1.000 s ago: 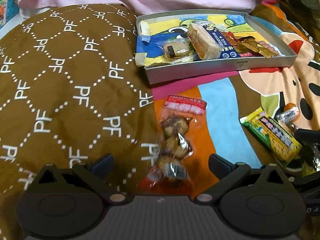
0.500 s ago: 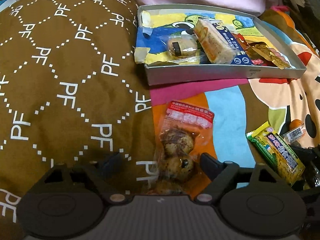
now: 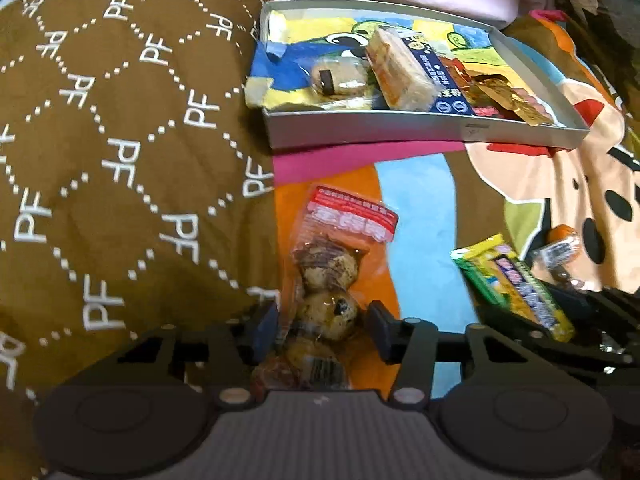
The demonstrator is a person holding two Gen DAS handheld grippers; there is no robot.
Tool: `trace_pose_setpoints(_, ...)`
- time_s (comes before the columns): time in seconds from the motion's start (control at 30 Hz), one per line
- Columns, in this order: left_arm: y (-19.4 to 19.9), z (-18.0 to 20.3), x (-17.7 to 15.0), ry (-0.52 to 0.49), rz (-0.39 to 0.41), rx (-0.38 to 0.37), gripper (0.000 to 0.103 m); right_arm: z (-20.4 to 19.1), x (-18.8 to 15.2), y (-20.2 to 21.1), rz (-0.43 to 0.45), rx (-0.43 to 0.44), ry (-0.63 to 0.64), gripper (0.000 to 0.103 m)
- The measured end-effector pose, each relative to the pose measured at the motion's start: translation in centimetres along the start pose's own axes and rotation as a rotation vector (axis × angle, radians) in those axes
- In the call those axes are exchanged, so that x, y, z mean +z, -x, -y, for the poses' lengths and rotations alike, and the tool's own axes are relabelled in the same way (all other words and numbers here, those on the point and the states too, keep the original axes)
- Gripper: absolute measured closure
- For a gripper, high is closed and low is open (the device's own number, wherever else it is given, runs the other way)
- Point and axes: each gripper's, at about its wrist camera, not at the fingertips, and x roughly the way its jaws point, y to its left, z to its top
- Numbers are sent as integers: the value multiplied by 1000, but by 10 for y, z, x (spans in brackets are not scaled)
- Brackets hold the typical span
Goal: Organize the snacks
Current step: 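Lower the left tool to the quail-egg pack while the right approaches the biscuit pack, then grasp the quail-egg pack with the left tool while the right grasps the yellow-green biscuit pack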
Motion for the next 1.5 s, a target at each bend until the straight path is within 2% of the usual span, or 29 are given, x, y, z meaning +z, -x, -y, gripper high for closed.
trace_pose_setpoints(0.17,-4,7,0,-22,-7,29,46,-4,-1,-1,-13,9,19,48)
trace_pose_setpoints(0.37,-6,11,0,-38,-15,48,48,-4,-2,-1,-17,7,26,49)
trace_pose_setpoints(0.5,-2,12,-2,-18,-22,40,51,-5,-2,2,-20,3,29,53)
trace_pose_setpoints(0.7,9,17,-5,2,-48,46,53,-14,0,11,-51,-7,84,53)
trace_pose_setpoints(0.93,32,24,-16,30,-75,23,53,-24,-2,39,-80,-13,148,53)
trace_pose_setpoints(1.23,78,37,-19,15,-14,8,53,-20,2,96,-11,-35,159,53)
trace_pose_setpoints(1.5,124,49,3,5,113,9,53,-13,21,141,95,-43,141,53)
